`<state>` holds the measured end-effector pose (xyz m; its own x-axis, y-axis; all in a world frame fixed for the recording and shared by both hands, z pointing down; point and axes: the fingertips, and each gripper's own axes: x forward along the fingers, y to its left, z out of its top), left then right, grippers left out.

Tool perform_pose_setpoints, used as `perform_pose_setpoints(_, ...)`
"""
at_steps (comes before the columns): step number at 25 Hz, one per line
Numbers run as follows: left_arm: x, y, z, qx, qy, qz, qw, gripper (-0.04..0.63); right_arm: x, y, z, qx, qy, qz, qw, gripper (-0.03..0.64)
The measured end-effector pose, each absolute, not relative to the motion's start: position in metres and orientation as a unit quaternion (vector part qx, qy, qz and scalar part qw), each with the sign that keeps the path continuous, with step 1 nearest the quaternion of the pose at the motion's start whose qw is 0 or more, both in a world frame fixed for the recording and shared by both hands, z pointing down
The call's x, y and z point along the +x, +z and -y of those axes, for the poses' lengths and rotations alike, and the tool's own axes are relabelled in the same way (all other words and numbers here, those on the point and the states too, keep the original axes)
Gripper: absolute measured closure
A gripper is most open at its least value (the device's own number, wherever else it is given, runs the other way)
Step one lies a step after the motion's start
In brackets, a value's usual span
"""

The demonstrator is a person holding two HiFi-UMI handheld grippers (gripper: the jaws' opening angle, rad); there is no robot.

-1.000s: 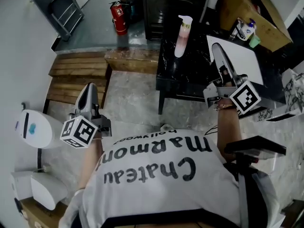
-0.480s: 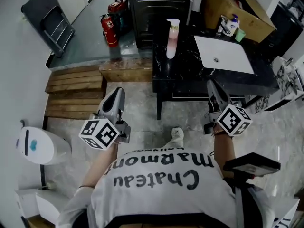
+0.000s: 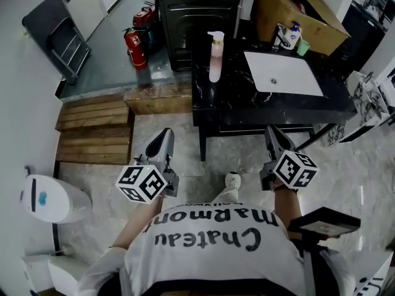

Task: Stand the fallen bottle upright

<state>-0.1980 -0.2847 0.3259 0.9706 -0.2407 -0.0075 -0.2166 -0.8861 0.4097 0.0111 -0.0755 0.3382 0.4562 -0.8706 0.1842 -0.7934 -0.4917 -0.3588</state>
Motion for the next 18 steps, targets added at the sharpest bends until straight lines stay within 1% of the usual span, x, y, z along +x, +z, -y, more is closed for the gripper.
perform_pose_setpoints(11, -0.216, 0.327, 0.278, 0.966, -0.037, 0.135, 0.216, 0.58, 0.005, 0.342, 0.063, -0.85, -0.171, -0.492, 0.078, 0.597)
perform_pose_setpoints(18, -0.222, 0.324, 0.274, 0.967, -0.041, 0.133, 0.214, 0.58, -0.002, 0.338, 0.063, -0.847, -0.167, -0.499, 0.075, 0.597)
